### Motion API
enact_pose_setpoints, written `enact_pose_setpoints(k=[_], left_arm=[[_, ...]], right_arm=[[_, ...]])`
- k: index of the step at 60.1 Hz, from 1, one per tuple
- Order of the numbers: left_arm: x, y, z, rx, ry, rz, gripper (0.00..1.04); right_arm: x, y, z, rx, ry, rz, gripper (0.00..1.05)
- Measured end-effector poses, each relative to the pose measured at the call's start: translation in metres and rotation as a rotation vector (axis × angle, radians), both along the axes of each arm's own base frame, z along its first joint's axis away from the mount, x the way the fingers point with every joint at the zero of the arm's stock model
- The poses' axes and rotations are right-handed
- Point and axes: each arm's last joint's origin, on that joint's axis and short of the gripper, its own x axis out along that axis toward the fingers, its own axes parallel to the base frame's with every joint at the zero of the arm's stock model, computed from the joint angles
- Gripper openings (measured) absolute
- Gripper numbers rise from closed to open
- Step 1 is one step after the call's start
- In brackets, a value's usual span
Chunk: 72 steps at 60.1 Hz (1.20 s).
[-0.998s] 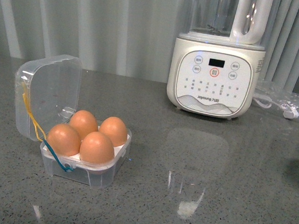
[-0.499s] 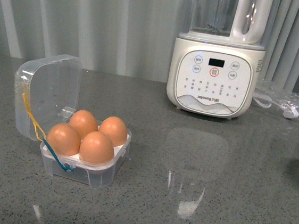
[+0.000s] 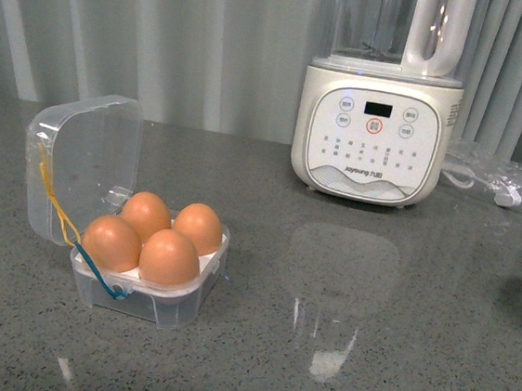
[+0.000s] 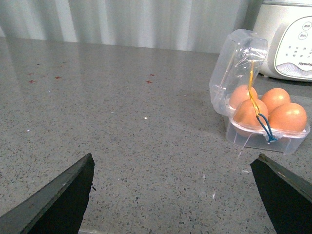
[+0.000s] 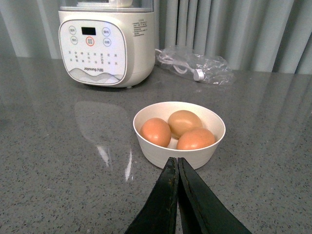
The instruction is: Put egg into box
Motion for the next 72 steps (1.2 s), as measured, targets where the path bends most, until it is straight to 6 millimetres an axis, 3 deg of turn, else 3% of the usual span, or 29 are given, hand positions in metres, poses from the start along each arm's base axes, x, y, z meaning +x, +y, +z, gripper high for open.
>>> enact_pose_setpoints(k=[24,59,72], left_arm=[[0.000,0.000,0.000,0.000,0.000,0.000,0.98],[0.000,0.000,0.000,0.000,0.000,0.000,0.98],[0.000,0.000,-0.001,-0.001,0.018,0.014,0.98]], right_arm=[[-0.012,0.000,-0.003,0.000,0.008,0.000,0.03],[-0.012,0.000,-0.003,0.000,0.008,0.000,0.98],[-0.012,0.000,-0.003,0.001,0.008,0.000,0.98]])
